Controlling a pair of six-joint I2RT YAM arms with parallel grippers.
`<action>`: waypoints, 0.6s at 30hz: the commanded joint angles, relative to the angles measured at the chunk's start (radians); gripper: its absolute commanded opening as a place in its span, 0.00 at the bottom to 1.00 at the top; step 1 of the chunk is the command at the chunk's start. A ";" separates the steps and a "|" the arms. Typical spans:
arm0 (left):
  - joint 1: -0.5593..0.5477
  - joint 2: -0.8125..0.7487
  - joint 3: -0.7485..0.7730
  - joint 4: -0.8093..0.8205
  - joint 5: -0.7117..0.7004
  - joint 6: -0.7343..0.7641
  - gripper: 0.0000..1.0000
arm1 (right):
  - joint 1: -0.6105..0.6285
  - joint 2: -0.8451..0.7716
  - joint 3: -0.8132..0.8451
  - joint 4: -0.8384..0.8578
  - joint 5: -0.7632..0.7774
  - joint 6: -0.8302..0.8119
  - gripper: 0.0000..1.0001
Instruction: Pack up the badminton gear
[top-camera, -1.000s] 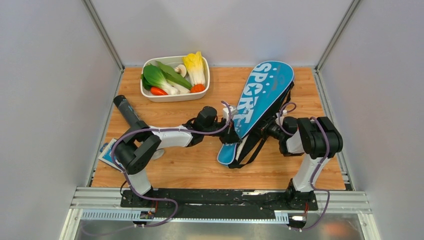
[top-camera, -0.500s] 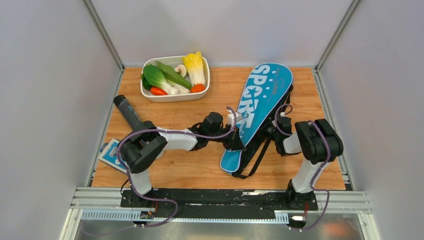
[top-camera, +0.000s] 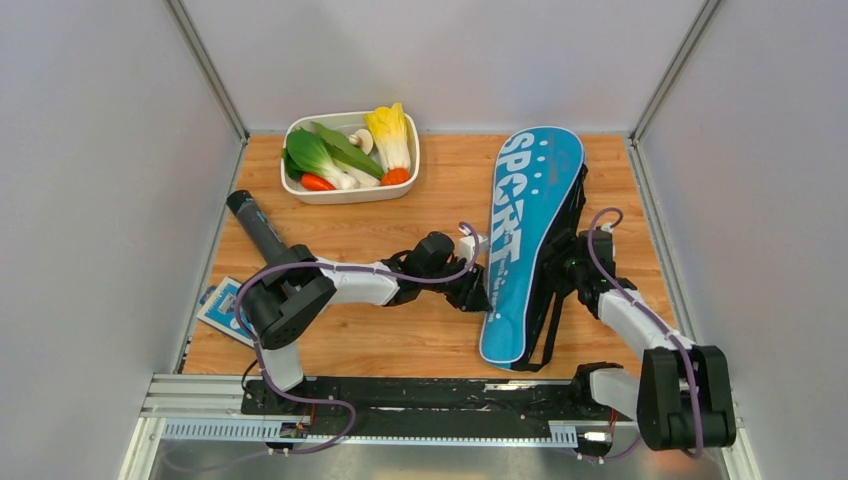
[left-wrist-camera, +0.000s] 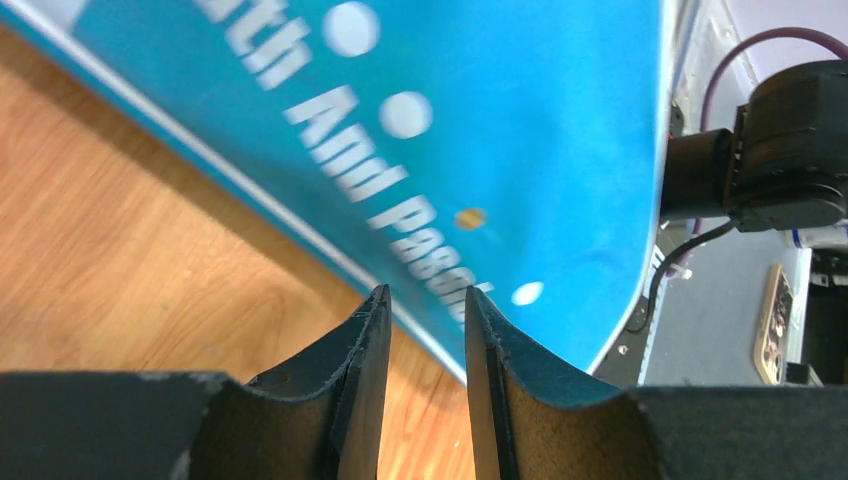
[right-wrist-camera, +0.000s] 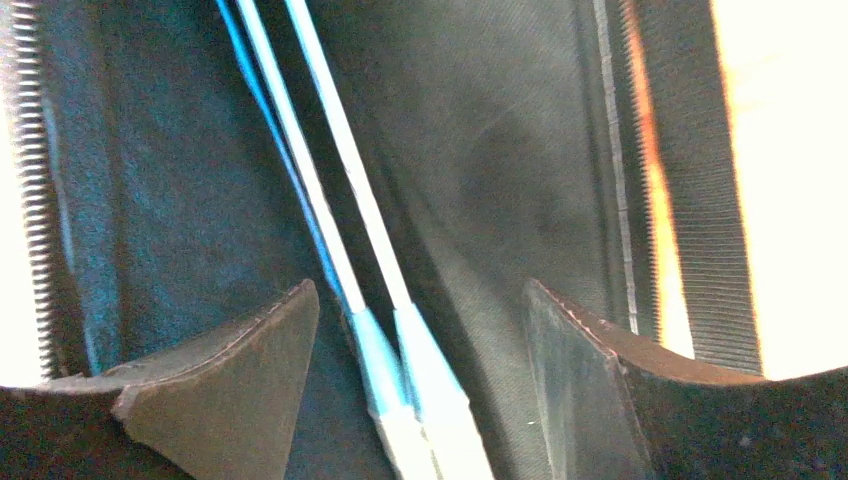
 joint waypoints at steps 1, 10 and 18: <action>0.003 -0.002 0.003 -0.027 -0.075 0.005 0.40 | -0.032 -0.109 0.066 -0.155 0.107 -0.089 0.78; 0.002 -0.026 -0.017 -0.034 -0.127 -0.008 0.40 | -0.041 -0.153 0.179 -0.300 0.284 -0.219 0.90; 0.002 -0.039 -0.011 -0.054 -0.161 -0.006 0.40 | -0.113 -0.027 0.258 -0.245 0.076 -0.384 0.88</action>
